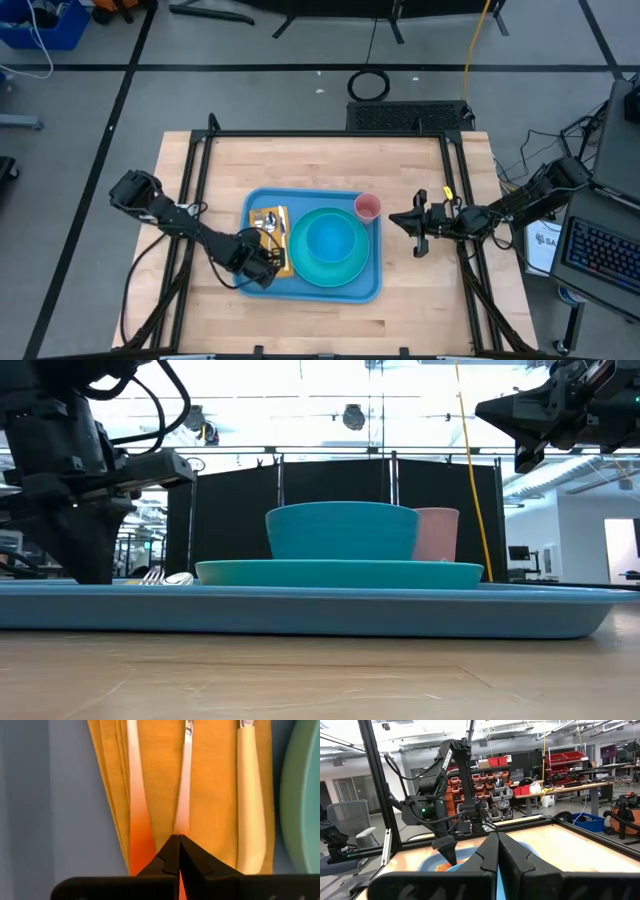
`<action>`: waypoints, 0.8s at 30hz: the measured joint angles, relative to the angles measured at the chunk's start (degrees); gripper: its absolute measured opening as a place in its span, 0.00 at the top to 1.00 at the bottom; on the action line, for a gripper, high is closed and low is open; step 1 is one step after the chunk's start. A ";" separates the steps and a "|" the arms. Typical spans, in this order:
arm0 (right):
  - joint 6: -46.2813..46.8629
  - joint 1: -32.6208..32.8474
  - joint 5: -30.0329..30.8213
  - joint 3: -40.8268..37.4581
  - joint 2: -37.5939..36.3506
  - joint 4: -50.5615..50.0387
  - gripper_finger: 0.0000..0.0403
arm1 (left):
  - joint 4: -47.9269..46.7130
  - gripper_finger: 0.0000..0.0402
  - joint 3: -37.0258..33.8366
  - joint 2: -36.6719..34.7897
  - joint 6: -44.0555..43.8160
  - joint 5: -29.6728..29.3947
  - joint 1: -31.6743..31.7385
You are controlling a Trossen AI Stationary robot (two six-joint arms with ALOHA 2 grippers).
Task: Set up tray
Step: Adjust the yellow napkin on the blue serving tray
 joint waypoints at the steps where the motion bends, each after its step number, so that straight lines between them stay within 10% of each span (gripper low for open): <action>1: 0.00 0.00 0.00 0.00 0.00 0.01 1.00 | 0.02 0.99 0.00 0.00 0.25 0.21 0.10; 24: 0.00 0.02 0.00 0.00 0.00 0.01 1.00 | 1.45 1.00 0.00 0.00 2.60 -1.77 0.25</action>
